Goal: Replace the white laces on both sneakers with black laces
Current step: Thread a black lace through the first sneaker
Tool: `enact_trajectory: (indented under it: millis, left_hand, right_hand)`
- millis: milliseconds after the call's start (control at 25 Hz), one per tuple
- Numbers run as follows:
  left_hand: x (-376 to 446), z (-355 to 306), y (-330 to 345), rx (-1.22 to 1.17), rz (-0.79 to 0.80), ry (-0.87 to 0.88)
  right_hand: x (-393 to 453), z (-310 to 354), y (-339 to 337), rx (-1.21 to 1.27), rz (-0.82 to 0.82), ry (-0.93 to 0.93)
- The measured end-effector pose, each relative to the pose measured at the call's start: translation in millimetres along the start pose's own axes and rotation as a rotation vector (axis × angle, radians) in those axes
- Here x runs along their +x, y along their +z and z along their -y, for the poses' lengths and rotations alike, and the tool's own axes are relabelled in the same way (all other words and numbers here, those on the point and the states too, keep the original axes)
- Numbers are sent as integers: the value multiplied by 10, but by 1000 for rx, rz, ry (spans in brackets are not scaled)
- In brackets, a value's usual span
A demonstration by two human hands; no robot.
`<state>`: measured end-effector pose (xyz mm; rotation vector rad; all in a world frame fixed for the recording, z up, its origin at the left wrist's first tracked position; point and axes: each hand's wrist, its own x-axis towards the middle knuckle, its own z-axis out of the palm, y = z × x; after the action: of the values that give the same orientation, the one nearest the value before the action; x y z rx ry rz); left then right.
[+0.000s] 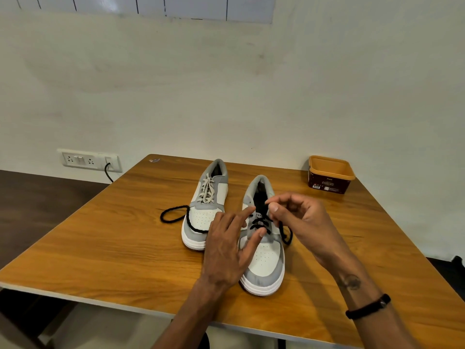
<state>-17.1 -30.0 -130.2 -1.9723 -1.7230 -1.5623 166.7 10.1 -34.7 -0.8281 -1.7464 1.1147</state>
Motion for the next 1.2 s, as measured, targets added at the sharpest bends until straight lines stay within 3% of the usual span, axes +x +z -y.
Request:
enact_trajectory:
  millis: [120,360,640,1200]
  left_hand:
    - [1,20,3,15,-10,64]
    - [-6,32,2,17,-70,53]
    - [11,60,-72,-204,-234,-122]
    - [41,36,-85,-176,-305,-212]
  right_hand:
    - [-11,-11,69,-176,105,15]
    - [-150,-199,57,-202,151,83]
    - [-317,-332,-148,-277,31,112]
    - [-488,-508,-363,-186,-246,203]
